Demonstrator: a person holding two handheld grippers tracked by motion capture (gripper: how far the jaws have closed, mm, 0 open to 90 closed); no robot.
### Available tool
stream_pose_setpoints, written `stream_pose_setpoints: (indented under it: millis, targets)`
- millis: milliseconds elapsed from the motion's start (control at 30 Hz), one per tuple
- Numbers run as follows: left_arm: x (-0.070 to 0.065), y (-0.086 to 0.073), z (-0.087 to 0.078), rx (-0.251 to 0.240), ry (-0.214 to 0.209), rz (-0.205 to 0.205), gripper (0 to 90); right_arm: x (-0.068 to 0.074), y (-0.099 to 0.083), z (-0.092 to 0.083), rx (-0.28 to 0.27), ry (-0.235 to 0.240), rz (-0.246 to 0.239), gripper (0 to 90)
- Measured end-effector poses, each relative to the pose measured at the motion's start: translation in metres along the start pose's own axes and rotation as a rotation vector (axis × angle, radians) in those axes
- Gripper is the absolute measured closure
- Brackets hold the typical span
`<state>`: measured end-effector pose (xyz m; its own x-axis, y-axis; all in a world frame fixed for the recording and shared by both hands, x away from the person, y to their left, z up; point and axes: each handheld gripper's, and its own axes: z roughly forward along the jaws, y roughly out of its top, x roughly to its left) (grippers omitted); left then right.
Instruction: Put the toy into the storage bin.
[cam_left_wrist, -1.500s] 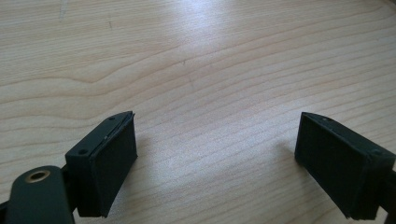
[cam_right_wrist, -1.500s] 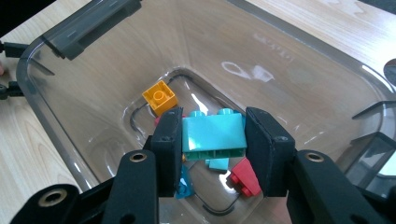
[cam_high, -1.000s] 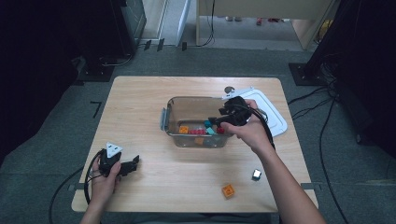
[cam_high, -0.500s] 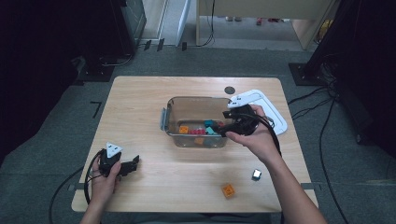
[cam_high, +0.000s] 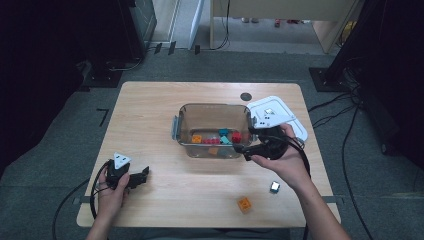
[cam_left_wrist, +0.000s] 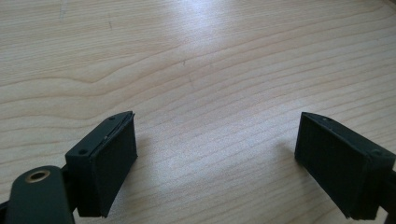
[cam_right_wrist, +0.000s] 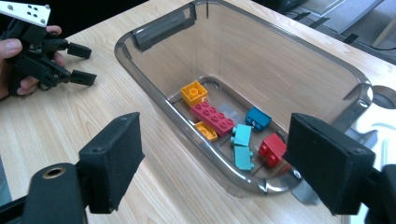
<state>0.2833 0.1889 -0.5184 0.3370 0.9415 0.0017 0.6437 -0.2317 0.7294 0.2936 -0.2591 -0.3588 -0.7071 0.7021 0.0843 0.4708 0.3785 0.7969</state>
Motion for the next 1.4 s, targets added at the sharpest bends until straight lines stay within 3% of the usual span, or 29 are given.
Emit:
stream_pose_setpoints:
  millis: [467,867,1400]
  targets:
    - [0.000,0.000,0.000,-0.001,0.000,0.000,12.8,-0.001,-0.037,-0.021,-0.022,-0.027,-0.013,16.3]
    - [0.000,0.000,0.000,-0.001,0.001,-0.001,12.8,-0.008,-0.073,-0.033,-0.002,-0.066,-0.001,17.1]
    - [0.000,0.000,0.000,0.000,0.002,-0.002,12.8,-0.022,-0.136,-0.038,0.014,-0.103,0.068,29.4]
